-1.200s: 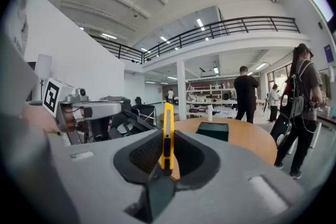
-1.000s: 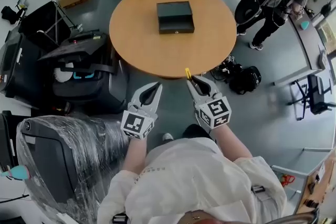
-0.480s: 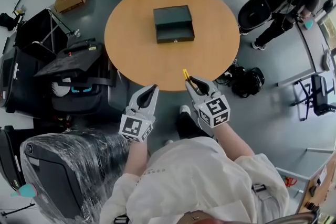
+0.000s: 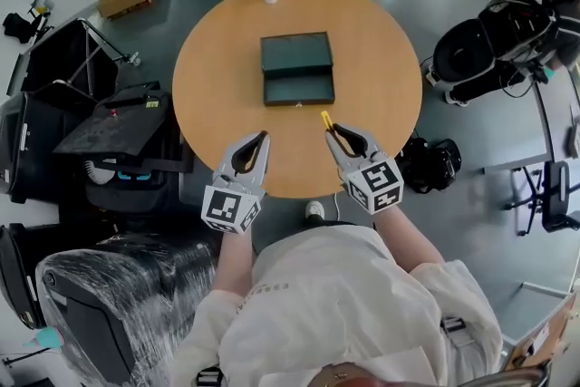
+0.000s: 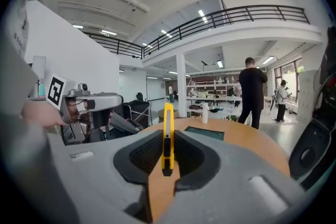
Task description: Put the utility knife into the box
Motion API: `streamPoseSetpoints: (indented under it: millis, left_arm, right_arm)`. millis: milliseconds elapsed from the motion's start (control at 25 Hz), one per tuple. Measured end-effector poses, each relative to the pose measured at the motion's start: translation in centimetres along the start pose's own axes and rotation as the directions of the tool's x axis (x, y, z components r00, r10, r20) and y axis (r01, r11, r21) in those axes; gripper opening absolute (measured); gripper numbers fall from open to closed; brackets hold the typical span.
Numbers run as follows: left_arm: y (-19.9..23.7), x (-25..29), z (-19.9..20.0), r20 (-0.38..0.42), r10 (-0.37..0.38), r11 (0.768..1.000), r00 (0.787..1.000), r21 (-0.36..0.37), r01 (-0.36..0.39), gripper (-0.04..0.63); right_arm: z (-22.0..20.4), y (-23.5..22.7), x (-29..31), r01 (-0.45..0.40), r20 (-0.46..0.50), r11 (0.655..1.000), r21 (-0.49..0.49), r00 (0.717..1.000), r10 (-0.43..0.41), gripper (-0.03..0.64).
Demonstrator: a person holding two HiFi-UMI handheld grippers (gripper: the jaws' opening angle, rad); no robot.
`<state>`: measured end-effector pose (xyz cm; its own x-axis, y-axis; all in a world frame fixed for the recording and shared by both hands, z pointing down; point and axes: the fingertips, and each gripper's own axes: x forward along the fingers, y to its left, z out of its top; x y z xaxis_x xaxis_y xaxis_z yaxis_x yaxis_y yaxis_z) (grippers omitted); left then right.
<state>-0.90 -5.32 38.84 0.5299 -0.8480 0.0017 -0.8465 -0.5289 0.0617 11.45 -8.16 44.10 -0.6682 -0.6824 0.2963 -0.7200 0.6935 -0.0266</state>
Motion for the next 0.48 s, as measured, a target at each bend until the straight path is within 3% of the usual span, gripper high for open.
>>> streamPoseSetpoints:
  millis: [240, 480]
  left_arm:
    - [1.2, 4.5, 0.1, -0.026, 0.008, 1.000, 1.000, -0.007, -0.008, 0.017]
    - [1.8, 6.8, -1.5, -0.059, -0.018, 0.999, 0.998, -0.037, 0.016, 0.017]
  right_arm:
    - [0.5, -4.5, 2.2, -0.012, -0.015, 0.999, 0.030, 1.000, 0.012, 0.055]
    - [-0.4, -5.8, 3.9, -0.010, -0.045, 0.999, 0.051, 0.999, 0.012, 0.055]
